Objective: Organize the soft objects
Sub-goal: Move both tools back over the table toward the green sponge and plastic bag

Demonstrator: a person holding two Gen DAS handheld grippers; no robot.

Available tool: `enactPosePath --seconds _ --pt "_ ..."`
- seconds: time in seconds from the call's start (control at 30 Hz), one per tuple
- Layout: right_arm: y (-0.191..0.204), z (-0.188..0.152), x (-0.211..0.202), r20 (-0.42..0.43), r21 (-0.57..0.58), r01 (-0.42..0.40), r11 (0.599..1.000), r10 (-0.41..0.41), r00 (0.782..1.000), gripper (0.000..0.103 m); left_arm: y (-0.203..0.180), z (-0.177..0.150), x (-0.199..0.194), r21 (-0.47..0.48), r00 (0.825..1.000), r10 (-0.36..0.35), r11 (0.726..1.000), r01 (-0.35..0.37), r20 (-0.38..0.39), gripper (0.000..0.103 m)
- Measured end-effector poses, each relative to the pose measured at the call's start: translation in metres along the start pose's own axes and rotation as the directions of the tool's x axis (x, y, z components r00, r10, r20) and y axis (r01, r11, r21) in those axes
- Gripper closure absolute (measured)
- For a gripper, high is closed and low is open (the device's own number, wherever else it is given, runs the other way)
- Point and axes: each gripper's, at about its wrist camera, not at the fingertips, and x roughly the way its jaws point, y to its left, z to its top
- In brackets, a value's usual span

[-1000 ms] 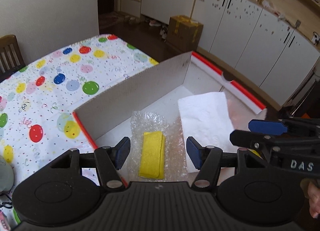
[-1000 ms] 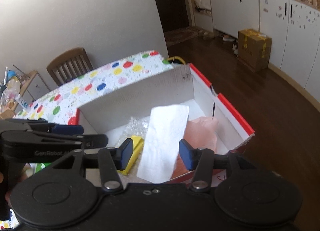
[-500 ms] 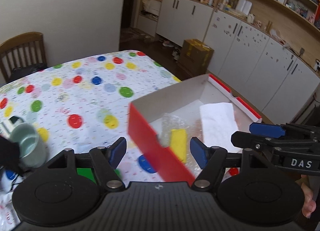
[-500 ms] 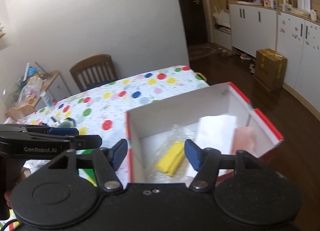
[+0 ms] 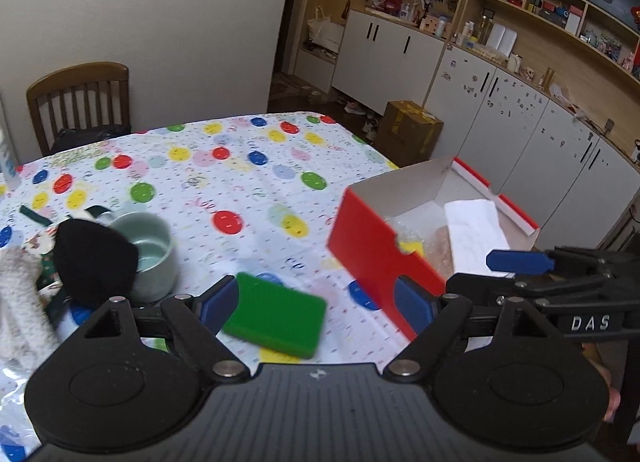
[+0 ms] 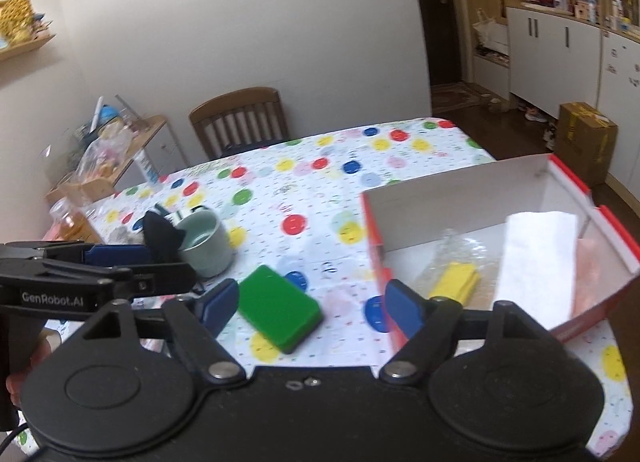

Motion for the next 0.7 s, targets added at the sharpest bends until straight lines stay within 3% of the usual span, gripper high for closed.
enactPosePath --seconds 0.13,0.2,0.47,0.7 --pt "0.017 -0.003 0.016 -0.018 -0.024 -0.018 1.0 0.017 1.0 0.018 0.021 -0.011 -0.01 -0.014 1.0 0.014 1.0 -0.014 0.0 0.011" --pt "0.023 -0.004 0.025 -0.026 -0.034 -0.02 0.999 0.019 0.999 0.015 0.034 -0.016 -0.014 -0.029 1.0 0.021 0.999 -0.021 0.004 0.002" --pt "0.04 -0.012 0.077 -0.105 -0.096 -0.049 0.994 0.039 0.994 0.004 0.088 -0.038 -0.032 -0.107 0.994 0.108 0.989 -0.105 0.024 0.001" --pt "0.058 -0.012 0.123 -0.178 -0.241 -0.089 0.967 0.046 0.983 0.003 0.141 -0.059 -0.042 -0.225 0.971 0.239 0.946 -0.233 0.002 0.001"
